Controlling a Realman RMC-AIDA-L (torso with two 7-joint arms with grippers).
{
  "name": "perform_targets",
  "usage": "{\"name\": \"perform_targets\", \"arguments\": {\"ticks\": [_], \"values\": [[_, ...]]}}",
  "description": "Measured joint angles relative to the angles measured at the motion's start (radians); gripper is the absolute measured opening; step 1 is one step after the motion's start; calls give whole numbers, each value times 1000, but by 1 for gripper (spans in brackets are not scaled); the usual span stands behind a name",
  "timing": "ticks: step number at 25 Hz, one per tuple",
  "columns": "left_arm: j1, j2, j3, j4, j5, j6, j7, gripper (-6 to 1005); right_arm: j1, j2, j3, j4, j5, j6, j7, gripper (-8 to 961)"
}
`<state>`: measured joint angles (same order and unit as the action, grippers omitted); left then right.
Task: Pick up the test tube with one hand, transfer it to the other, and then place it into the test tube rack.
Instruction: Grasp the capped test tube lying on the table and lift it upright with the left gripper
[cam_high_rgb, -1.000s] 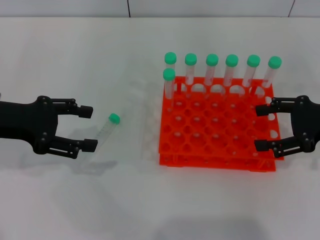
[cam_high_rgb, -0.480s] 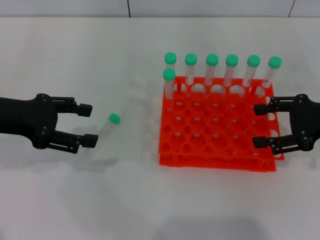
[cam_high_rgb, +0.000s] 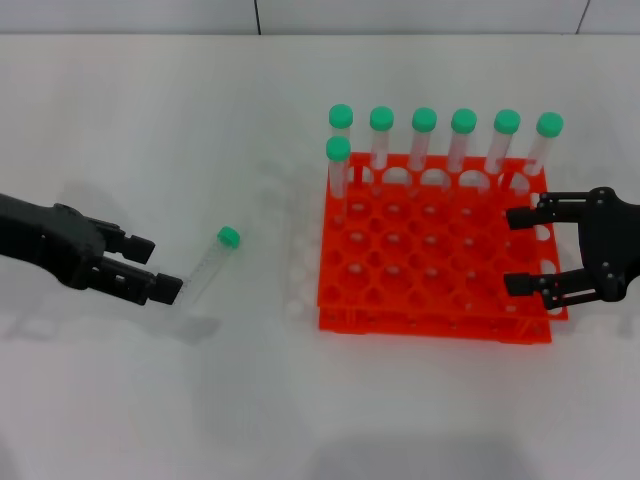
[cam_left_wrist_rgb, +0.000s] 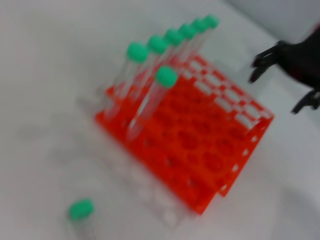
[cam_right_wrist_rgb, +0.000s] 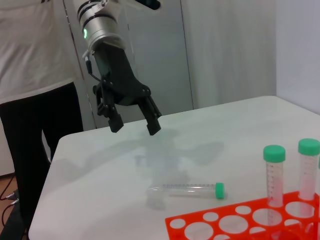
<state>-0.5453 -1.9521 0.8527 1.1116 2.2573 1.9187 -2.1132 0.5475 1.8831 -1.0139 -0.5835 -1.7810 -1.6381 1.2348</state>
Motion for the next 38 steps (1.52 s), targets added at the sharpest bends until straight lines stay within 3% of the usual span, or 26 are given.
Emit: {"name": "perform_targets", "arguments": {"ticks": [5, 7, 13, 16, 27, 32, 38], "values": [[-62, 1, 63, 2, 128, -5, -180, 808, 0, 8, 0, -1, -2, 2, -10, 817], [-82, -8, 71, 2, 183, -14, -229, 804, 0, 13, 0, -1, -2, 4, -19, 818], [-139, -53, 89, -5, 347, -72, -324, 792, -2, 25, 0, -8, -3, 8, -39, 819], [-164, -80, 146, -21, 404, -120, -373, 786, -7, 25, 0, -10, -3, 9, -46, 820], [-216, -105, 283, -134, 437, -221, -475, 764, -11, 25, 0, -11, -3, 10, -60, 821], [-222, -121, 299, -135, 476, -237, -504, 754, -11, 25, 0, -12, -3, 11, -65, 820], [-223, -123, 300, -136, 480, -250, -517, 742, -11, 25, 0, -12, -3, 11, -67, 820]]}}
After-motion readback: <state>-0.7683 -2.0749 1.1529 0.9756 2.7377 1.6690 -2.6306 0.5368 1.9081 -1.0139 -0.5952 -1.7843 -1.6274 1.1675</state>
